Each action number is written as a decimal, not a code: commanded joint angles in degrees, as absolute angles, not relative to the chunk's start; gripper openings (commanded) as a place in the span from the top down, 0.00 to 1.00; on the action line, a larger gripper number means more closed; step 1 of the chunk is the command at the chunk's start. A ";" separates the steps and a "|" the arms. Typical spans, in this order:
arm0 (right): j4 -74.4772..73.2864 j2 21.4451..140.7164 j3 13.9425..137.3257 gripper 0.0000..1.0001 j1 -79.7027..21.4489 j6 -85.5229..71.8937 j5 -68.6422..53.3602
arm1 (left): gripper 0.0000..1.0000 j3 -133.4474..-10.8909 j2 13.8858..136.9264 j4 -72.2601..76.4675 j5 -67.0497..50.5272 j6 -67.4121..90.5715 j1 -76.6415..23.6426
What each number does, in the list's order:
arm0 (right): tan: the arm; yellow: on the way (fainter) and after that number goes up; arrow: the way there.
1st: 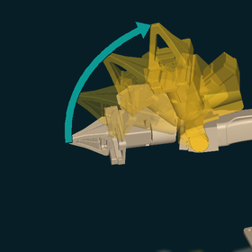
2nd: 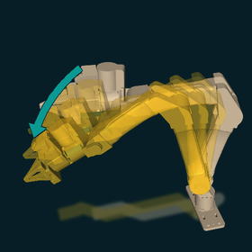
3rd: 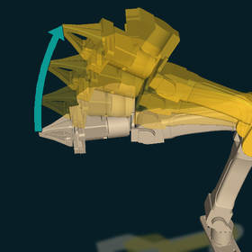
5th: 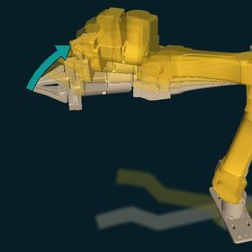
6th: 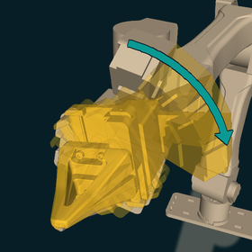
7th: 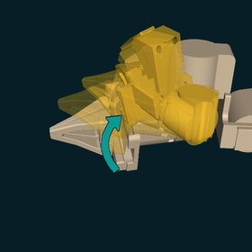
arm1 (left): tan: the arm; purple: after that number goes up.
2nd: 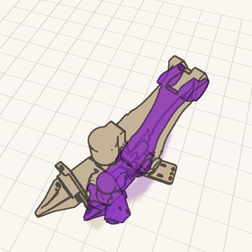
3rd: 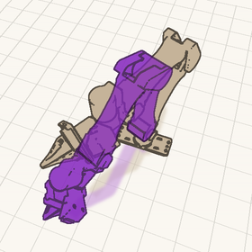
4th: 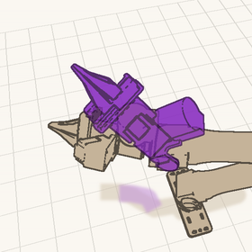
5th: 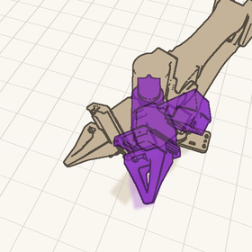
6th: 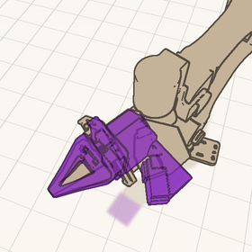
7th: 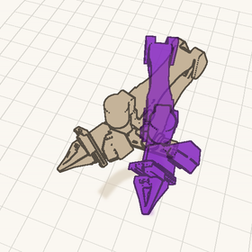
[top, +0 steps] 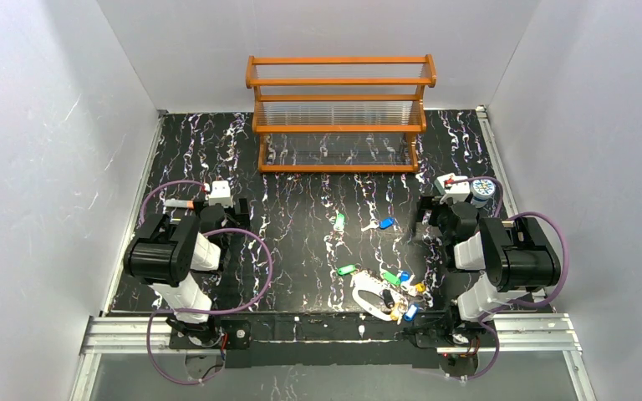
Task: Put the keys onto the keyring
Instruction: Move the keyring to the center of the board, then adjust the keyring at the center of the board.
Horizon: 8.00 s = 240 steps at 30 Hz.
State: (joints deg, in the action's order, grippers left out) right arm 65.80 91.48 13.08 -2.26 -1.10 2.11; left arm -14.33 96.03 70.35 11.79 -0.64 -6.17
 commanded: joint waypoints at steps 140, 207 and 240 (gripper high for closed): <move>-18.85 84.35 43.09 0.27 -53.26 -36.05 -18.28 | 0.46 -20.04 51.75 -5.89 5.14 49.05 -53.96; -29.51 98.17 69.42 0.15 -40.16 -26.47 -23.74 | 0.27 -18.74 51.62 -11.56 -9.44 63.06 -35.42; -22.28 90.86 53.48 0.52 -45.02 -31.88 -22.31 | 0.42 -38.08 74.86 -11.85 -3.91 44.96 -34.63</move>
State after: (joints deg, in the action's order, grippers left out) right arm -21.06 95.22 50.43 -45.23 -31.77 -27.83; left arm -36.27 77.71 -3.51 -7.92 51.00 -34.92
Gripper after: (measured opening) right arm 0.464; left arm 0.572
